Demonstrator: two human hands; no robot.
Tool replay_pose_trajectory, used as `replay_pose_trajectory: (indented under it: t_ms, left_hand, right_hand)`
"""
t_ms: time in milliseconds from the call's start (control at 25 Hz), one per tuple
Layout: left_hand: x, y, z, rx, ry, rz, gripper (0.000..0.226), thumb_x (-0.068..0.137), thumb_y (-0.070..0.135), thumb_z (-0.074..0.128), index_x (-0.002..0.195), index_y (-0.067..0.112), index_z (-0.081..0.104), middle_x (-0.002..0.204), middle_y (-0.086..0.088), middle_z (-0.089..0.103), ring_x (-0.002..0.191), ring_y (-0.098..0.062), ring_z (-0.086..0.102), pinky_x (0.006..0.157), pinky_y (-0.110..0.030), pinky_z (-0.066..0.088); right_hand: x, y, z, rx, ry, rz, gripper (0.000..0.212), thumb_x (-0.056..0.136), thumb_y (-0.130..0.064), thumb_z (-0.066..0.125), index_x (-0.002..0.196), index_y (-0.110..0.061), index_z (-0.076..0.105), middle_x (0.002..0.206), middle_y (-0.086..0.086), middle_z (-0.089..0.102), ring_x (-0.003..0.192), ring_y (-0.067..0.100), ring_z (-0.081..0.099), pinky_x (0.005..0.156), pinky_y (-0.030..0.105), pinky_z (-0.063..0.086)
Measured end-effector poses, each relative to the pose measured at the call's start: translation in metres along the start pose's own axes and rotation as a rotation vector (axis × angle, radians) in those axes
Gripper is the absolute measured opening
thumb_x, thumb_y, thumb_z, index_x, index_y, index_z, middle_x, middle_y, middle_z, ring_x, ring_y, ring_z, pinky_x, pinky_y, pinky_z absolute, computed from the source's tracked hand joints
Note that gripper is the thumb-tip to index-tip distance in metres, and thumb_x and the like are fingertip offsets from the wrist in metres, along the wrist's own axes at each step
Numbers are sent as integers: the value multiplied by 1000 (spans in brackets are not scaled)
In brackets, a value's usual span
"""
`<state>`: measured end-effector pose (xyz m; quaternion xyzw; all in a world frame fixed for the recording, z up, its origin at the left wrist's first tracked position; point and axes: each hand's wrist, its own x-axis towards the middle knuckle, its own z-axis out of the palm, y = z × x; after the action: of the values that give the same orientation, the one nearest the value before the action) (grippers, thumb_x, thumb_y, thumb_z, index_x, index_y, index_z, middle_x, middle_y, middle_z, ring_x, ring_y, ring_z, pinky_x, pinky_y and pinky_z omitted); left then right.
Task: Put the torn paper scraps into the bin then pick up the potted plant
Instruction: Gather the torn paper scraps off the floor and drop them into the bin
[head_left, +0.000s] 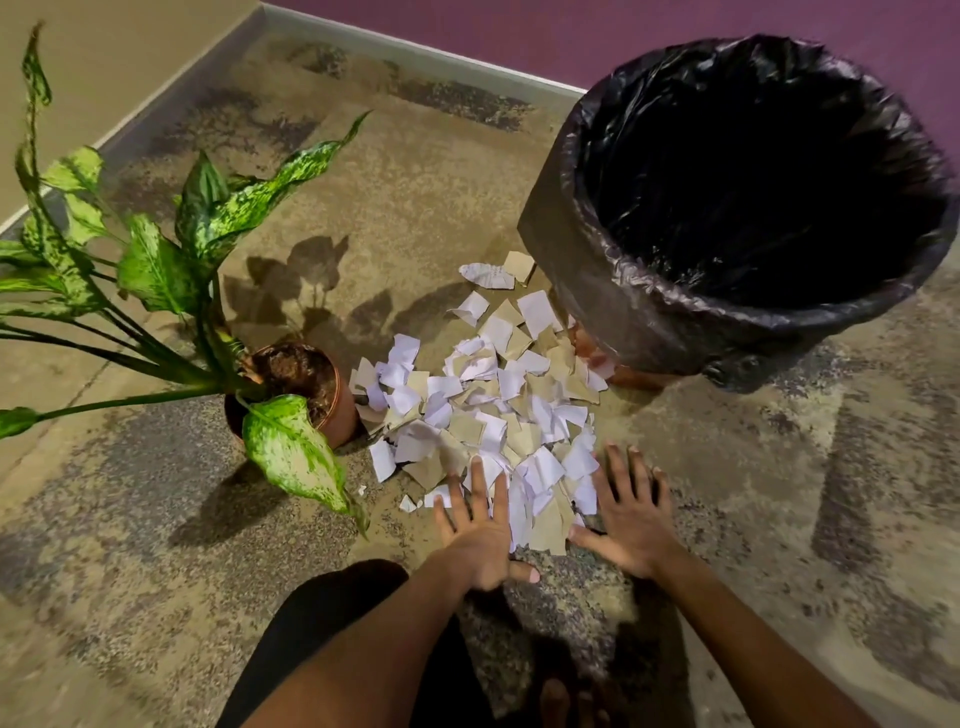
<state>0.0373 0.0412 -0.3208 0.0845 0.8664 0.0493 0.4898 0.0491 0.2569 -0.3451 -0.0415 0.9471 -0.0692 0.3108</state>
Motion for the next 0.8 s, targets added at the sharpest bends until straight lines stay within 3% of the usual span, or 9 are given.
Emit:
replay_pose_trajectory:
  t_ms: [80, 200, 280, 400, 560, 640, 800]
  left_hand:
    - [2, -1, -3, 19, -35, -3, 129, 77, 62, 64, 128, 18, -47, 121, -15, -63, 113, -45, -52, 102, -63, -22]
    - [6, -5, -8, 45, -89, 5, 126, 80, 59, 63, 130, 18, -45, 117, -16, -64, 112, -47, -51, 101, -64, -21]
    - [10, -5, -7, 32, -115, 5, 124, 80, 58, 63, 131, 19, -44, 114, -15, -65, 111, -47, -52, 101, -65, -22]
    - [11, 1, -6, 27, -92, -44, 119, 81, 62, 58, 138, 19, -37, 118, -15, -61, 112, -45, -52, 100, -66, -23]
    - [3, 8, -12, -42, -17, -49, 109, 85, 61, 51, 134, 19, -37, 126, -14, -57, 112, -41, -52, 102, -63, -23]
    - [-1, 9, -12, -37, 86, -47, 112, 83, 62, 55, 139, 18, -32, 137, -16, -49, 125, -44, -42, 107, -62, -16]
    - [-4, 0, -12, 66, 226, -48, 107, 79, 56, 63, 149, 24, -12, 154, -11, -29, 142, -45, -10, 113, -59, 7]
  right_hand:
    - [1, 0, -2, -13, -29, -2, 131, 47, -100, -2, 148, -19, -21, 148, 8, -42, 137, 34, -35, 112, 57, -12]
    - [2, 0, 0, -38, -23, -8, 125, 66, -86, 44, 148, -17, -22, 152, 13, -36, 139, 40, -29, 112, 59, -8]
    - [1, -5, -1, -89, -5, -15, 129, 64, -81, 55, 150, -16, -16, 155, 19, -23, 141, 47, -16, 111, 63, 0]
    - [-1, -10, -11, -112, 0, -27, 124, 52, -80, 59, 150, -15, 18, 153, 22, 17, 133, 54, 23, 100, 69, 27]
    - [0, 3, -31, -95, 94, -79, 109, 57, -82, 54, 142, -16, 37, 146, 11, 33, 122, 45, 41, 92, 60, 43]
    - [-2, 3, -37, -68, 119, -111, 109, 56, -84, 54, 142, -18, 39, 144, 11, 38, 118, 41, 46, 87, 55, 47]
    - [-7, -9, -42, -42, 182, -256, 113, 54, -81, 54, 149, -29, 23, 146, 10, 41, 114, 37, 50, 80, 50, 52]
